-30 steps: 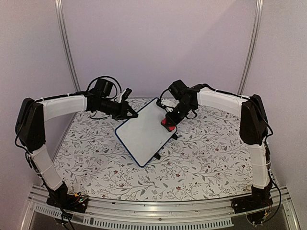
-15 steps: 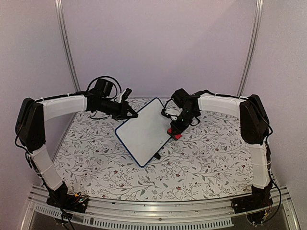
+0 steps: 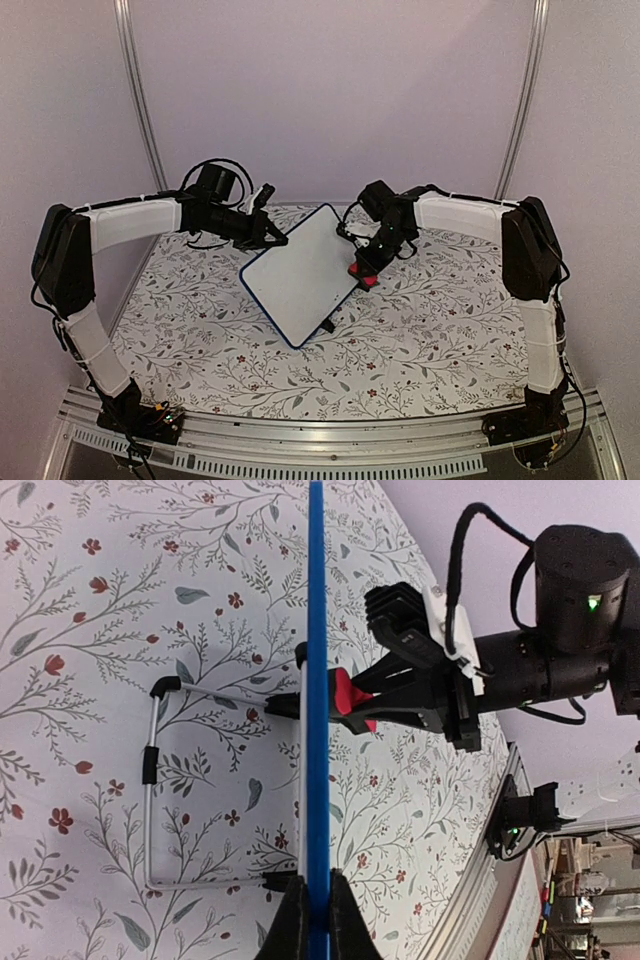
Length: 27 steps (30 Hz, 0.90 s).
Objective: Erase the whiteboard
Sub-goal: Erase the whiteboard at the center of the board.
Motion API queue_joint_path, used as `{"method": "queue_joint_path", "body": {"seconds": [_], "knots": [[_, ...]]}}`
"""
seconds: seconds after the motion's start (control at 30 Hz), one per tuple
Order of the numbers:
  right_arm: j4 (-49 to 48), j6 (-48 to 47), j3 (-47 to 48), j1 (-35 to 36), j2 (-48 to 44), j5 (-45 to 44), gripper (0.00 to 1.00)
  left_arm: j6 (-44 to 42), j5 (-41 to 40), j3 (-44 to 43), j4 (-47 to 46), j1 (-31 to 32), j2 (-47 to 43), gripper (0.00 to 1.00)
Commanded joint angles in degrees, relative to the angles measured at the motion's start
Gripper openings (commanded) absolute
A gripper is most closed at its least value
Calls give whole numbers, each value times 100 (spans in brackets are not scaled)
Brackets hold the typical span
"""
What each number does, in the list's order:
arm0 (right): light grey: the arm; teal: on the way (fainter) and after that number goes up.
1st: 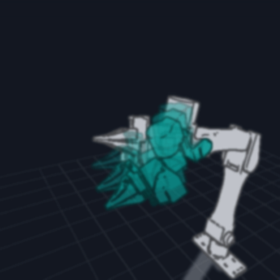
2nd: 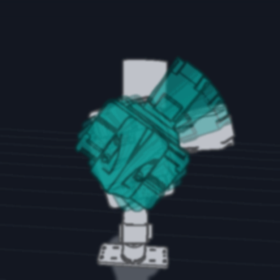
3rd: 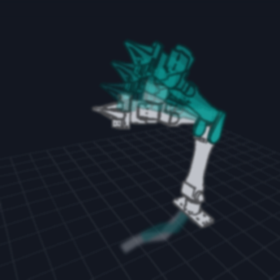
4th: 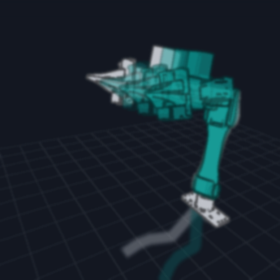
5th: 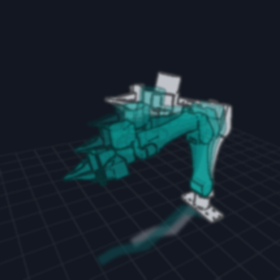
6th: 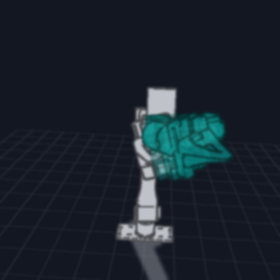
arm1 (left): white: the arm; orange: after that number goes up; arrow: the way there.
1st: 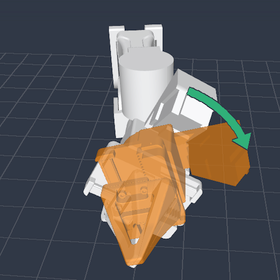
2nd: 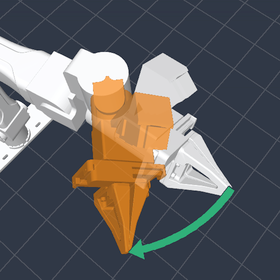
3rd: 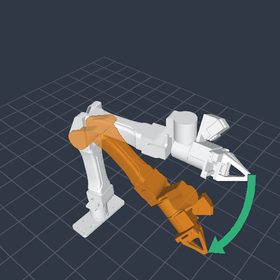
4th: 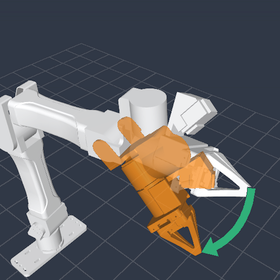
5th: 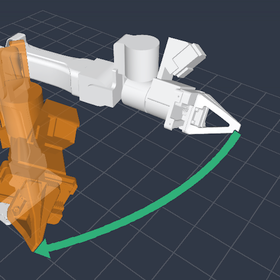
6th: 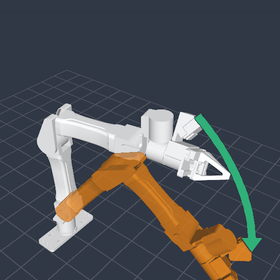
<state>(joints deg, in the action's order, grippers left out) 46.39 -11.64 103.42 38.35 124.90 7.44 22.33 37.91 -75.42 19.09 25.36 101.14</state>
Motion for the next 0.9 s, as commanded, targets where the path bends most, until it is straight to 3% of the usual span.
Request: {"method": "queue_joint_path", "body": {"seconds": [0.0,0.33,0.63,0.87], "knots": [[-403,12,546,5,99,-152,2,-117,256,-8,-125,67,-139,0],[-393,-16,911,6,152,-173,2,-126,252,-17,-123,65,-117,0],[3,-102,176,6,119,-299,2,-121,237,-22,-123,62,-121,0],[235,-91,113,5,71,-614,2,-131,243,-9,-125,61,-130,0]]}}
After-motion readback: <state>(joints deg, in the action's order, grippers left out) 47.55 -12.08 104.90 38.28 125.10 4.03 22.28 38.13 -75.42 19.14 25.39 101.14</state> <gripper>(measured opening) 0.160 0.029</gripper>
